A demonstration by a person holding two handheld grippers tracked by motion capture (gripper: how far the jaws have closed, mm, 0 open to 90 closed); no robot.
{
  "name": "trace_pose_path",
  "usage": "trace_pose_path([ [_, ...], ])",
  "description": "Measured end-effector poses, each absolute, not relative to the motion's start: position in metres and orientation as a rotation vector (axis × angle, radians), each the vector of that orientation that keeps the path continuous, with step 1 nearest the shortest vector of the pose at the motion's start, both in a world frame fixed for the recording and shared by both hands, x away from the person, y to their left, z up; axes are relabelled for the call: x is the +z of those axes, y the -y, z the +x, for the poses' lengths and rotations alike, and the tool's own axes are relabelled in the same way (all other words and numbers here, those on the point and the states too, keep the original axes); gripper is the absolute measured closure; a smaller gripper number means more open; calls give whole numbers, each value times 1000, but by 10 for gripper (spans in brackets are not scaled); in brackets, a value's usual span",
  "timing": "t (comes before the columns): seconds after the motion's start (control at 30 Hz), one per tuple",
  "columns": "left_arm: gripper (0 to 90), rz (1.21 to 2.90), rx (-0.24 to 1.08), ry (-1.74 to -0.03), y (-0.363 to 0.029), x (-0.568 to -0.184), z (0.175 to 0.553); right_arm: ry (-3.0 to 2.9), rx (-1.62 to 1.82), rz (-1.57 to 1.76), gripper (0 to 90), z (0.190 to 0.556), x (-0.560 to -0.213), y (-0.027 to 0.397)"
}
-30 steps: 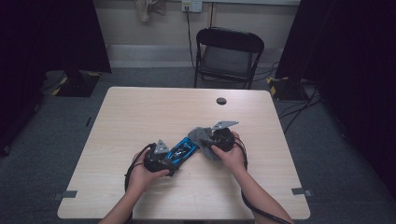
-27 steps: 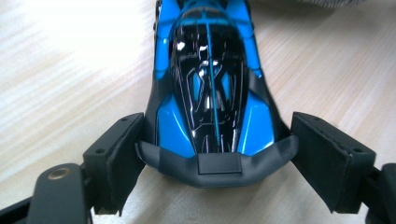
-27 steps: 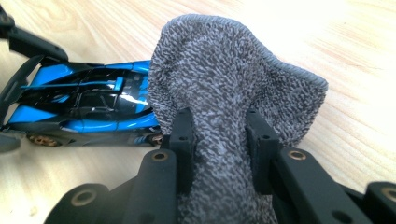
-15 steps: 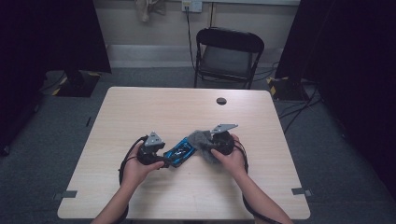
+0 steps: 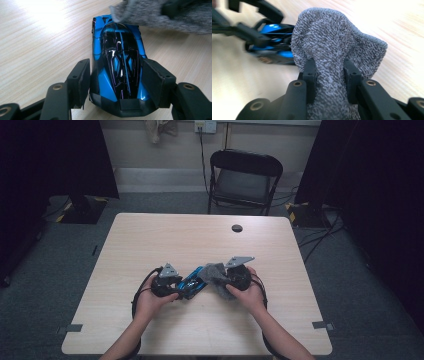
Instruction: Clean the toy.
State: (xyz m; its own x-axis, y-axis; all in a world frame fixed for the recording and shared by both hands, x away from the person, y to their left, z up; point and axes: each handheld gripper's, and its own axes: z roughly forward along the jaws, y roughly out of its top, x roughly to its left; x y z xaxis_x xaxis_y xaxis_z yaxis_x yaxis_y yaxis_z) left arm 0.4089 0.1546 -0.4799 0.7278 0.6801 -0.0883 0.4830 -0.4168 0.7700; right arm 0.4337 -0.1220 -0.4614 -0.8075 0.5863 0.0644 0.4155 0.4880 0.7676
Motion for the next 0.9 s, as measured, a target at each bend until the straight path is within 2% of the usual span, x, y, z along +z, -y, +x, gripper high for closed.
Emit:
trace_pose_path([
  [0.2, 428, 2077, 268, -908, -158, -481, 409, -2588, 1258, 777, 696, 409, -457, 120],
  [0.43, 429, 2074, 277, -912, -157, -481, 408, -2715, 1270, 636, 696, 386, -466, 95],
  [0.63, 431, 2086, 299, -891, -158, -481, 408, -2754, 1234, 632, 696, 390, -481, 79],
  [0.9, 440, 2085, 294, -887, -159, -481, 406, -2741, 1213, 664, 699, 403, -482, 80],
])
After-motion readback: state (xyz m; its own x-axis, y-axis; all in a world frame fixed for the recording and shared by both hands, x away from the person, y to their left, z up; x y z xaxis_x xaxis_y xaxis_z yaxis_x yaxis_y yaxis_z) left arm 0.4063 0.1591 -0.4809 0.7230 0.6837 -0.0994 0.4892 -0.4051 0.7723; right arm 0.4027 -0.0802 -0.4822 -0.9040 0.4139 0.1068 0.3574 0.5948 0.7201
